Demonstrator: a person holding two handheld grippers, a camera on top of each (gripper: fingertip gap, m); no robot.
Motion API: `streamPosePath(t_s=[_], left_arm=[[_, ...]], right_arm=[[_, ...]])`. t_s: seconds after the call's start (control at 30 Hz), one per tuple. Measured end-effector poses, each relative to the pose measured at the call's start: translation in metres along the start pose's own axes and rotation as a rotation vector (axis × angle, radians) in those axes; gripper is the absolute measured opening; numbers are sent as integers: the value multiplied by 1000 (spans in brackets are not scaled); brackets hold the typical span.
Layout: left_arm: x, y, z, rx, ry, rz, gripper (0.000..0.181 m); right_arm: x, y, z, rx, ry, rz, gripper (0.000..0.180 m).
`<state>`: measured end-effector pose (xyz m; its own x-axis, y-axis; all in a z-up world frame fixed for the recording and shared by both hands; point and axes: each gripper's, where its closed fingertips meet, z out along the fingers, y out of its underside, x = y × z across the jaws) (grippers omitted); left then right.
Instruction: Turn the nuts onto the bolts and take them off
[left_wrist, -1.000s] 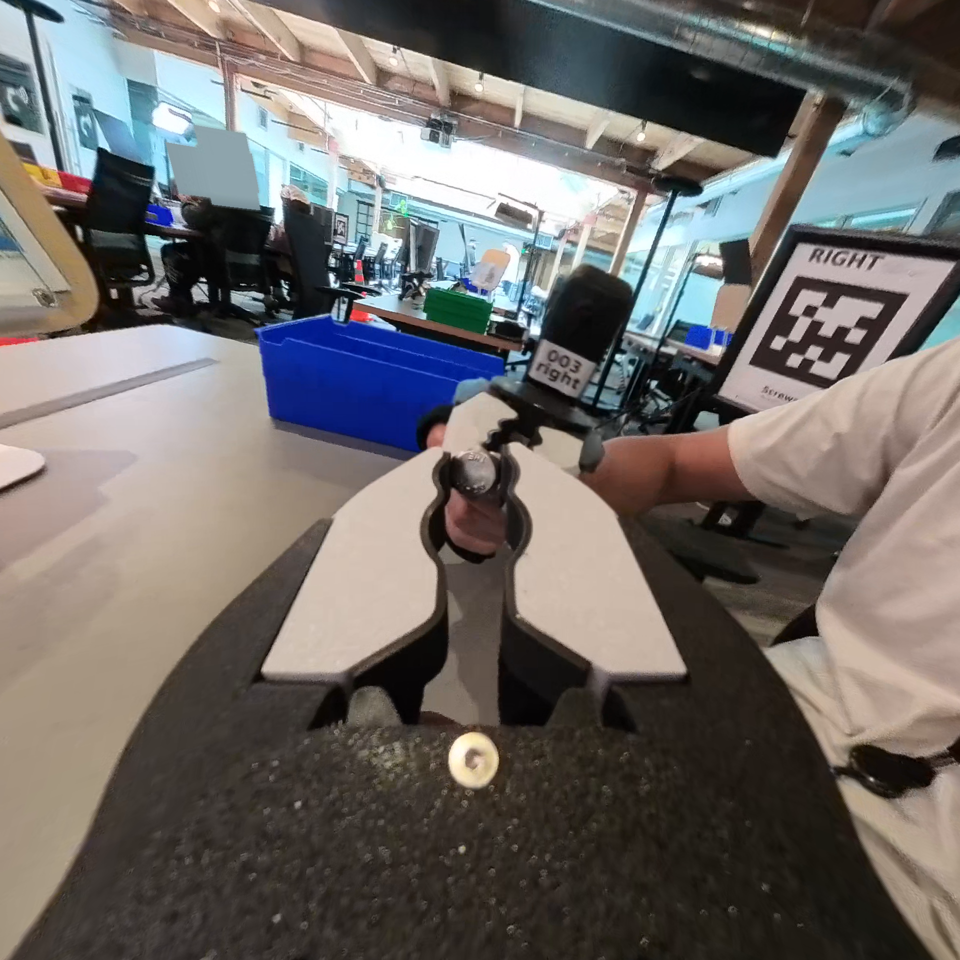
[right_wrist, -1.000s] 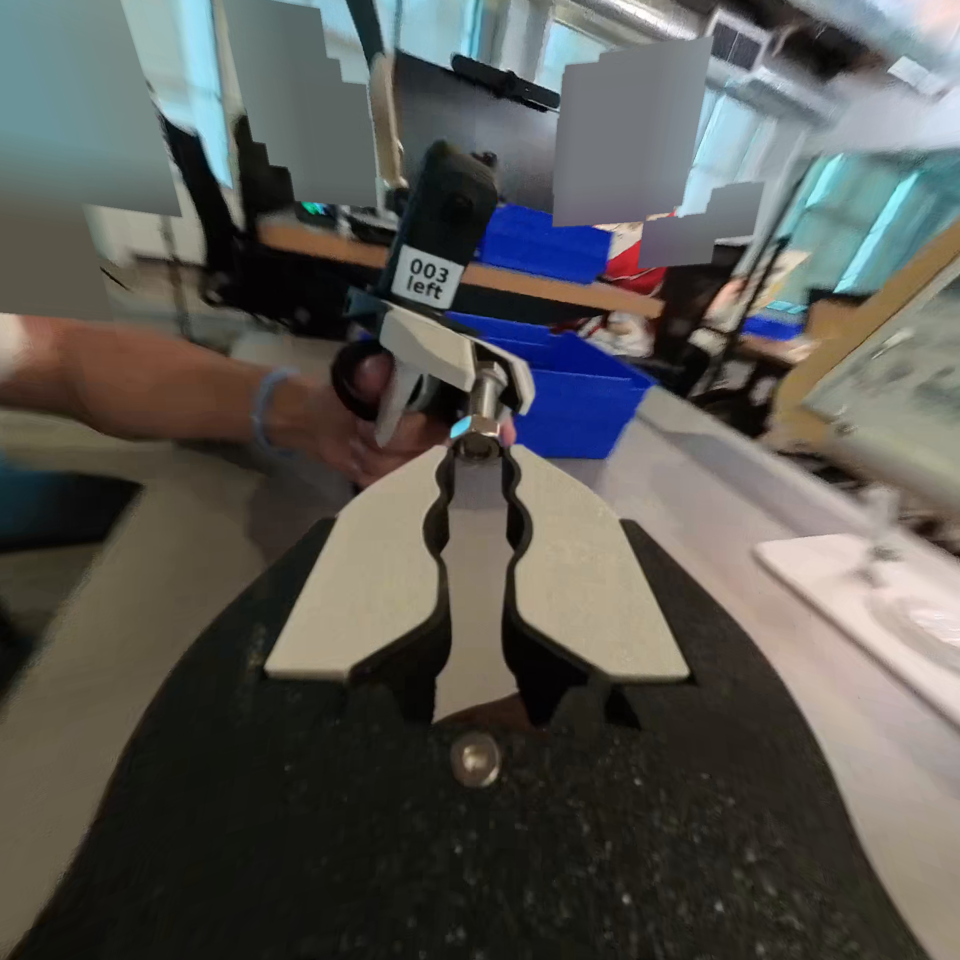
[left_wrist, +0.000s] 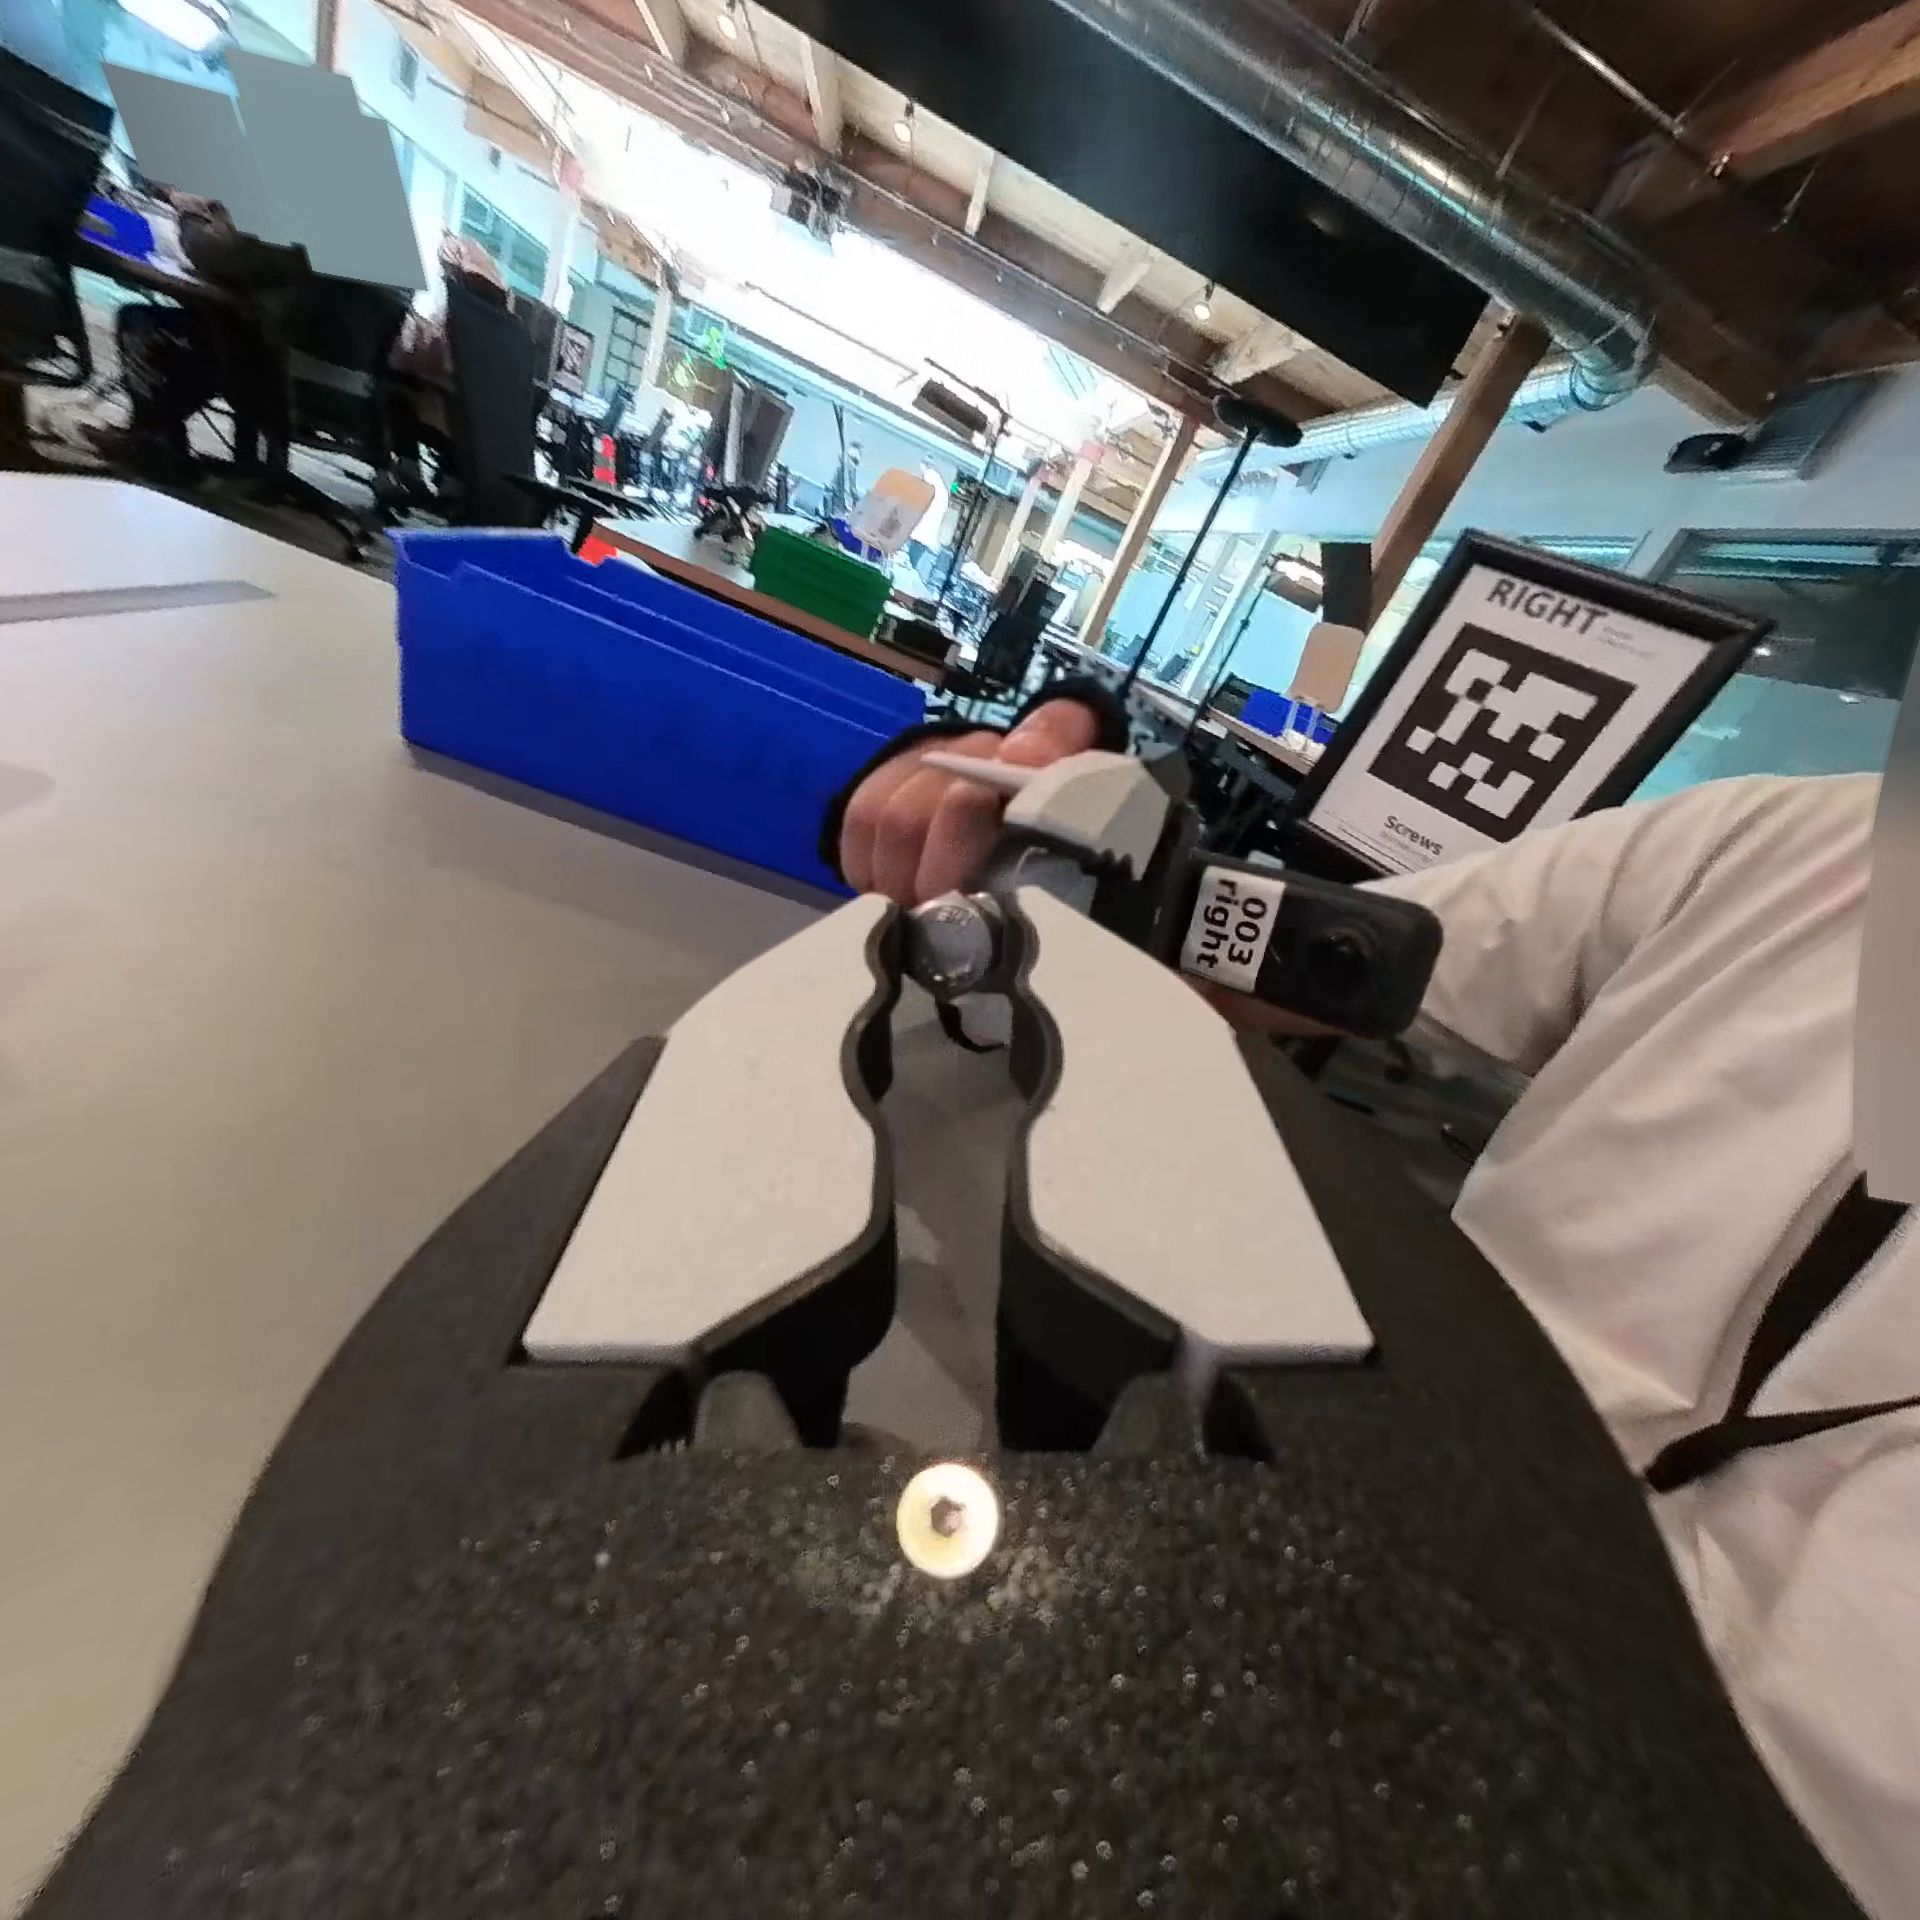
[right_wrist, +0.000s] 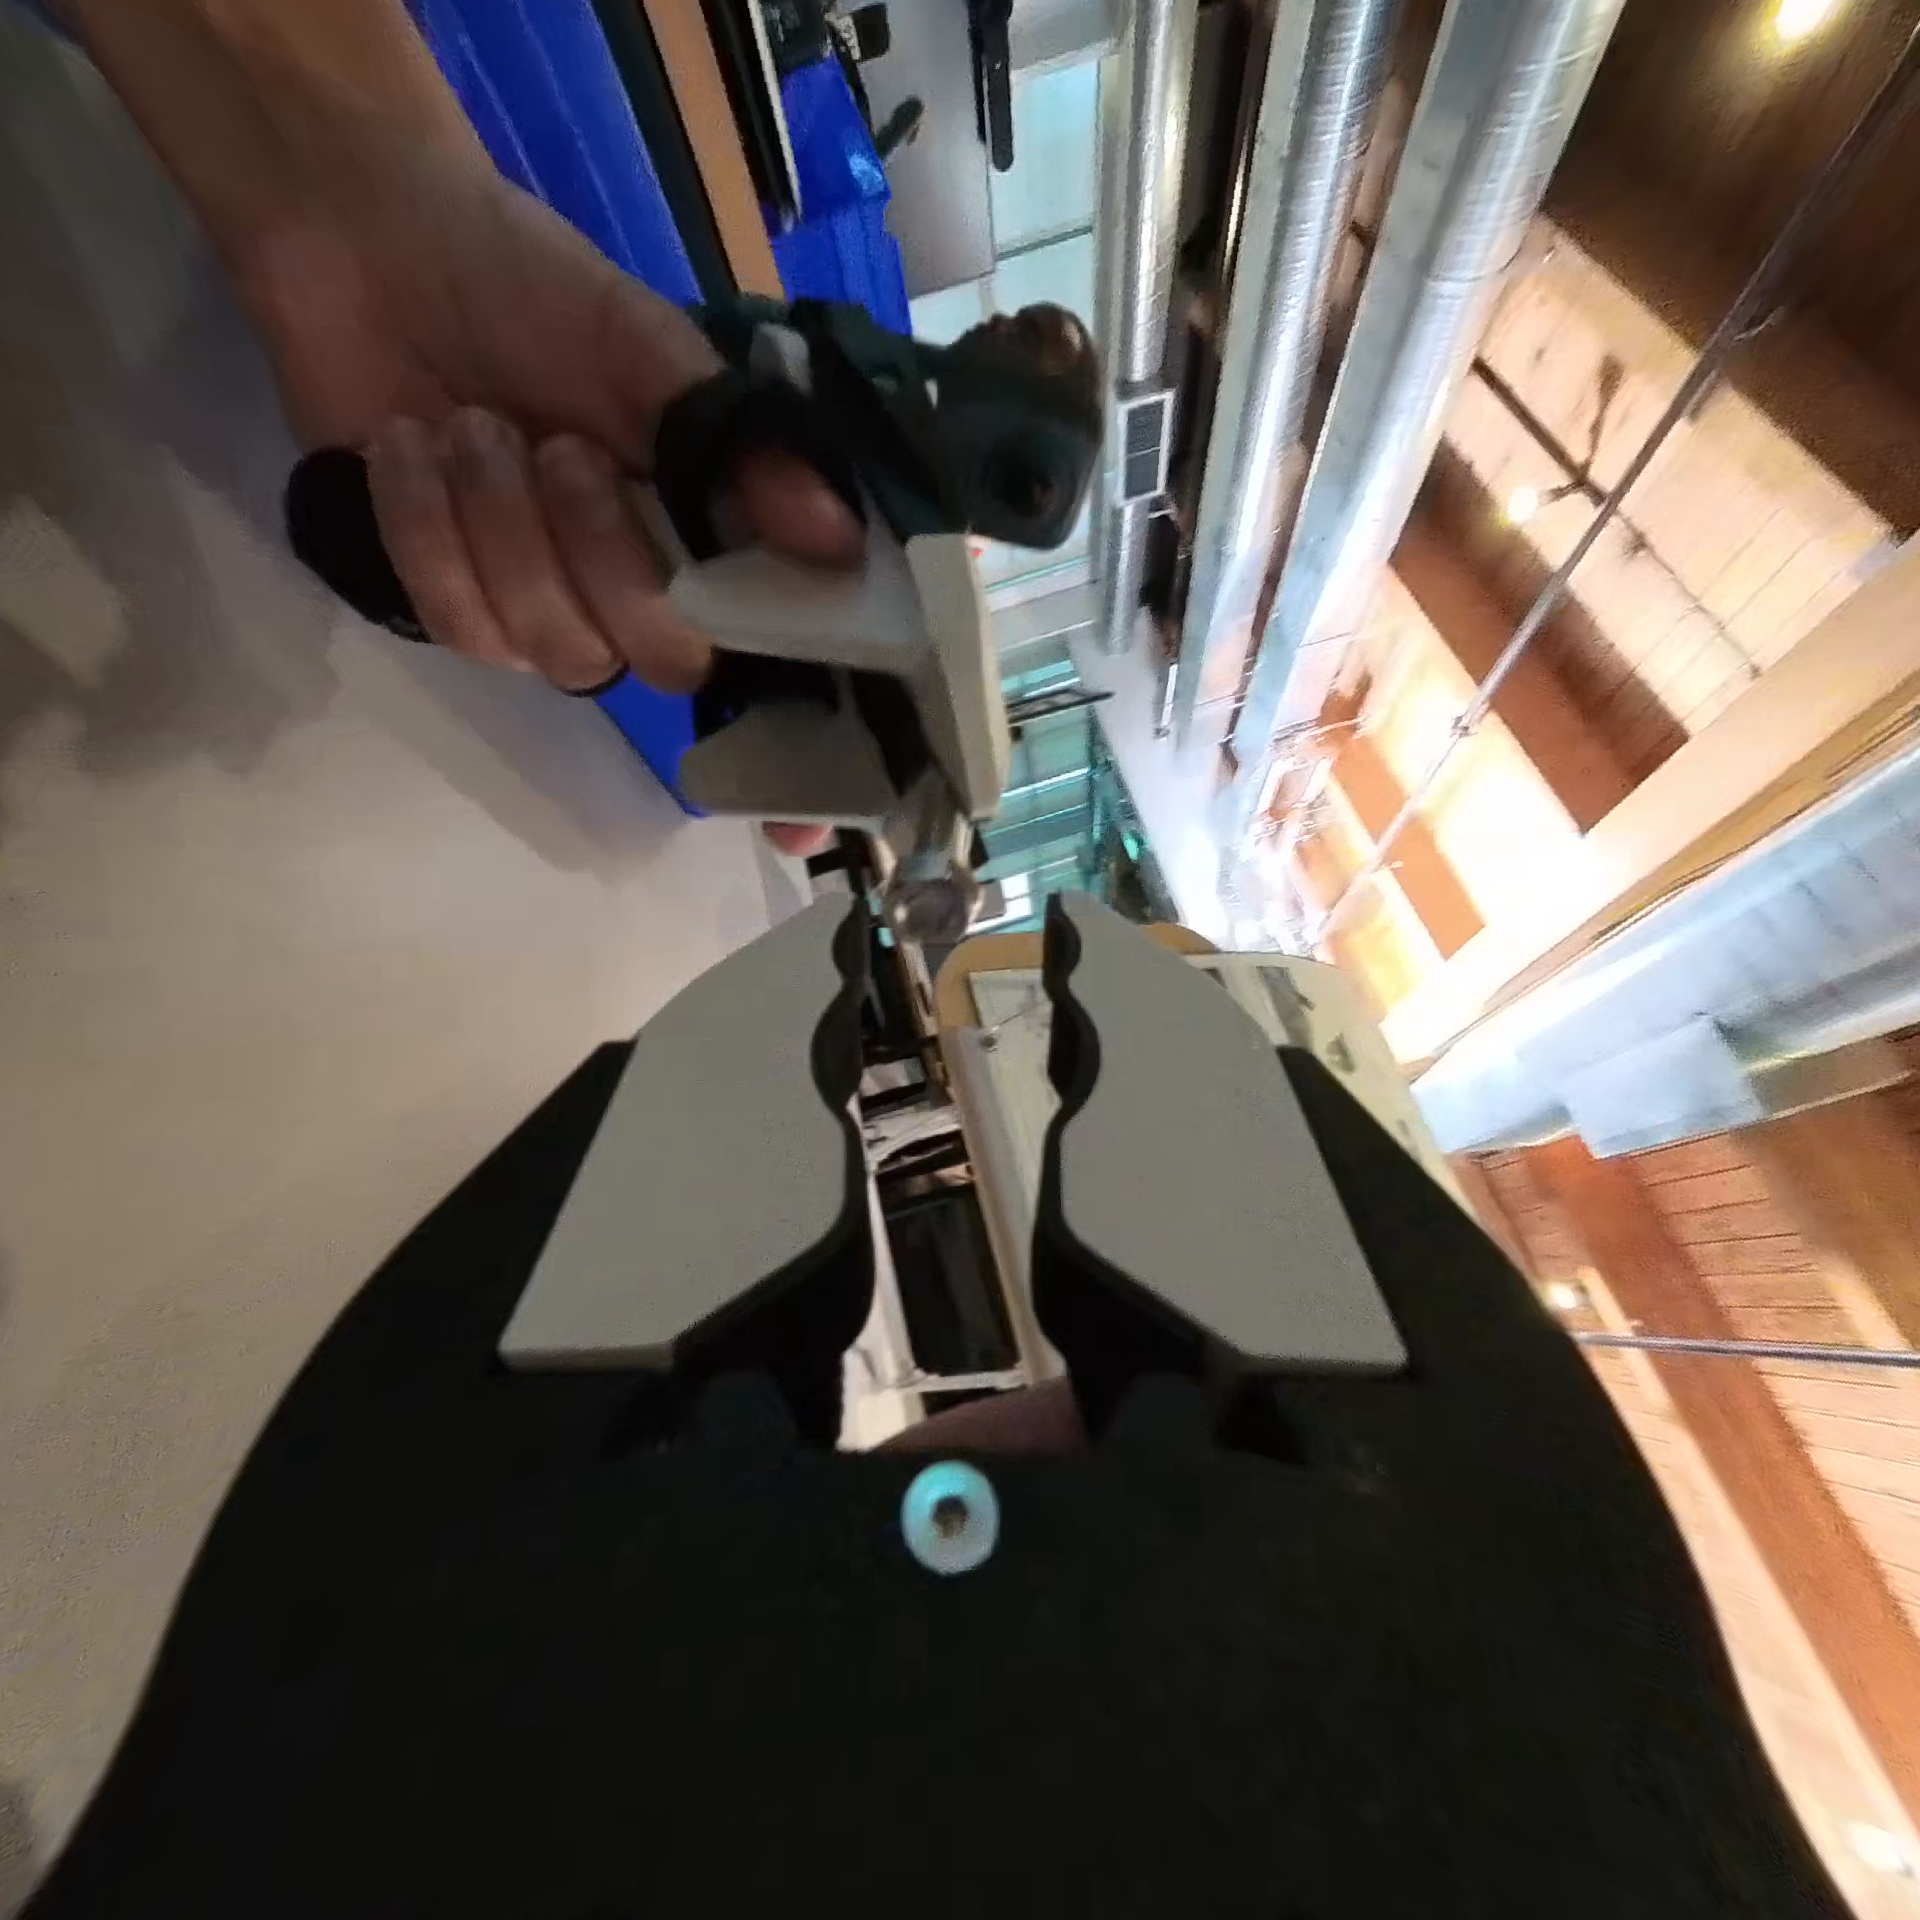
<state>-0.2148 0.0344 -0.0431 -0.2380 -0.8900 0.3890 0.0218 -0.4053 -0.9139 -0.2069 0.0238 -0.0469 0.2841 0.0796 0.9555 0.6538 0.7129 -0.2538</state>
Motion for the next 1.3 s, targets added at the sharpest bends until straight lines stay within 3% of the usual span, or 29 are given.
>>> streamPosePath(t_s=[0.1, 0.2, 0.27, 0.37, 0.73, 0.8, 0.87, 0.97, 1.07, 1.13, 1.2, 1.3], left_arm=[[4, 7, 6, -19, 29, -20, 17], [5, 10, 9, -23, 47, -37, 17], [8, 10, 9, -22, 59, -44, 17], [8, 8, 8, -34, 40, -9, 17], [-1, -1, -1, -36, -65, 66, 17], [-3, -1, -1, -37, -78, 77, 17], [-5, -1, -2, -32, -85, 76, 17], [-4, -3, -2, -19, -71, 61, 17], [-3, -9, -5, 13, -56, 39, 17], [-4, -14, -8, 35, -54, 23, 17], [-5, -17, -12, 49, -50, 7, 17], [-5, -18, -12, 55, -38, -15, 17]], right_arm=[[-6, 1, 2, -11, -30, 1, 32], [-10, -1, 0, 12, -43, -10, 19], [-9, -3, -1, 27, -69, 77, 19], [-7, -3, 0, 58, -181, 379, 19], [-5, -3, 12, 238, -641, 1772, 19], [-2, -1, 14, 276, -690, 1963, 19], [-5, -2, 15, 262, -722, 2014, 19], [-7, -5, 14, 265, -733, 1979, 20], [-10, 2, 13, 225, -628, 1703, 37], [-13, 16, 12, 128, -490, 1357, 38], [-8, 37, 12, -14, -275, 887, 41], [9, 30, 5, -83, -24, 160, 38]])
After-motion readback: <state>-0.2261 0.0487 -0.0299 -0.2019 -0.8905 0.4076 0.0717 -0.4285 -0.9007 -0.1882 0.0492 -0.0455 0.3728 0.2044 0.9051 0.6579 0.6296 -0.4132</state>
